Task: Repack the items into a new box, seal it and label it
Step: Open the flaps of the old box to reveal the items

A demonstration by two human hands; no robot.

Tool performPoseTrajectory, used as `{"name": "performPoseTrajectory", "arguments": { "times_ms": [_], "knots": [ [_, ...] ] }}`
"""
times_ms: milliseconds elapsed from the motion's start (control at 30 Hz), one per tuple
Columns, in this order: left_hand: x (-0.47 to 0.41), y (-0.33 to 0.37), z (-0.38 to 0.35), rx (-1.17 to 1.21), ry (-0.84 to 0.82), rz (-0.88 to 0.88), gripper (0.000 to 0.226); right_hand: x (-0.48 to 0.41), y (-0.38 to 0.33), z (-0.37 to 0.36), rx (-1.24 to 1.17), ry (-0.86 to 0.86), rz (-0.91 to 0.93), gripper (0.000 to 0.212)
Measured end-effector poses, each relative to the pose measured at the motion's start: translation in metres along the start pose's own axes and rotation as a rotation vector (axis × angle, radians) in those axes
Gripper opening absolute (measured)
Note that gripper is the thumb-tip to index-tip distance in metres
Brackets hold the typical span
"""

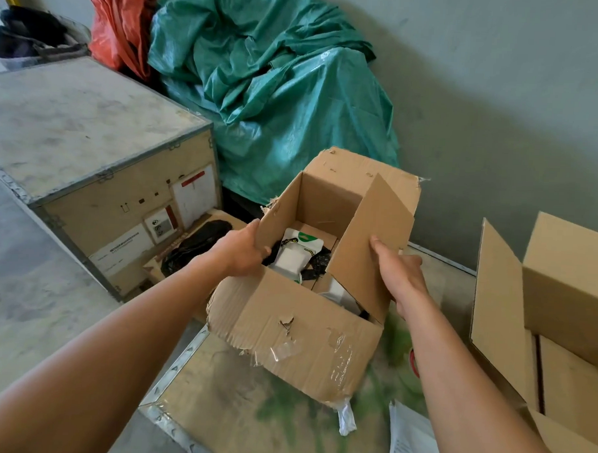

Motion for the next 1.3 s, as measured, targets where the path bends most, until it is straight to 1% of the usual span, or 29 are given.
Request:
{"name": "performPoseTrajectory", "arguments": {
  "times_ms": [67,133,200,267,333,400,467,533,600,667,767,800,867,900,933,1000,1033,1100,1167,1200,1233,1267,1300],
  "knots": [
    [-0.001,-0.004,-0.001,-0.015,0.064,0.002,0.079,0.003,-0.002,-0.002,0.006,-0.014,0.008,0.071],
    [-0.002,-0.010,-0.001,0.020,0.112,0.019,0.080,0.005,-0.002,-0.006,-0.003,-0.028,0.019,0.068],
    [0.001,-0.014,-0.001,0.070,0.153,0.040,0.077,0.006,-0.002,-0.009,0.007,-0.039,0.030,0.063],
    [0.008,-0.013,-0.001,0.062,0.220,0.023,0.069,0.008,-0.003,-0.011,0.014,-0.039,0.042,0.064],
    [0.021,-0.003,0.000,0.023,0.339,-0.063,0.056,0.009,-0.005,-0.012,0.007,-0.047,0.044,0.069],
    [0.037,0.015,-0.005,-0.001,0.391,-0.205,0.047,0.011,-0.006,-0.012,0.005,-0.056,0.038,0.071],
    [0.051,0.035,-0.019,0.004,0.323,-0.309,0.043,0.012,-0.006,-0.013,0.028,-0.058,0.031,0.070],
    [0.063,0.048,-0.034,0.112,0.219,-0.374,0.038,0.014,-0.006,-0.014,0.043,-0.052,0.039,0.068],
    [0.074,0.059,-0.045,0.212,0.157,-0.442,0.030,0.016,-0.007,-0.013,0.045,-0.044,0.050,0.069],
    [0.080,0.060,-0.054,0.155,0.139,-0.476,0.027,0.017,-0.008,-0.012,0.037,-0.042,0.051,0.069],
    [0.079,0.049,-0.062,-0.058,0.116,-0.508,0.044,0.020,-0.010,-0.010,0.064,-0.034,0.062,0.071],
    [0.080,0.046,-0.062,-0.080,0.109,-0.510,0.047,0.021,-0.010,-0.010,0.075,-0.032,0.065,0.073],
    [0.082,0.047,-0.062,-0.037,0.128,-0.530,0.040,0.023,-0.010,-0.011,0.089,-0.029,0.068,0.076],
    [0.083,0.051,-0.062,0.013,0.146,-0.545,0.036,0.024,-0.010,-0.012,0.096,-0.023,0.068,0.079],
    [0.084,0.055,-0.062,0.063,0.154,-0.555,0.037,0.026,-0.011,-0.012,0.101,-0.012,0.069,0.082],
    [0.086,0.063,-0.064,0.111,0.133,-0.557,0.050,0.029,-0.014,-0.012,0.124,0.011,0.070,0.094],
    [0.086,0.065,-0.066,0.104,0.125,-0.562,0.056,0.032,-0.017,-0.012,0.143,0.020,0.081,0.104],
    [0.086,0.065,-0.070,0.056,0.139,-0.582,0.062,0.041,-0.028,-0.010,0.169,0.029,0.143,0.122],
    [0.085,0.064,-0.073,0.011,0.158,-0.593,0.065,0.050,-0.041,-0.008,0.194,0.013,0.217,0.133],
    [0.086,0.065,-0.073,0.000,0.164,-0.598,0.066,0.055,-0.047,-0.007,0.230,-0.008,0.241,0.132],
    [0.085,0.066,-0.074,-0.008,0.162,-0.598,0.066,0.058,-0.052,-0.005,0.271,-0.030,0.257,0.125],
    [0.085,0.067,-0.075,-0.018,0.156,-0.593,0.067,0.060,-0.056,-0.004,0.305,-0.042,0.269,0.112],
    [0.082,0.065,-0.073,-0.033,0.147,-0.582,0.066,0.063,-0.061,-0.002,0.331,-0.043,0.288,0.095]
  ]
}}
Point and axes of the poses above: each hand's wrist, its own x-axis away from the middle knuckle, its own z-axis out of the back of the hand, y = z × x, the point moved 4 cm from there along -x, towards the middle knuckle, and after that the axes turned 1 degree about x, right-handed, at the moved point
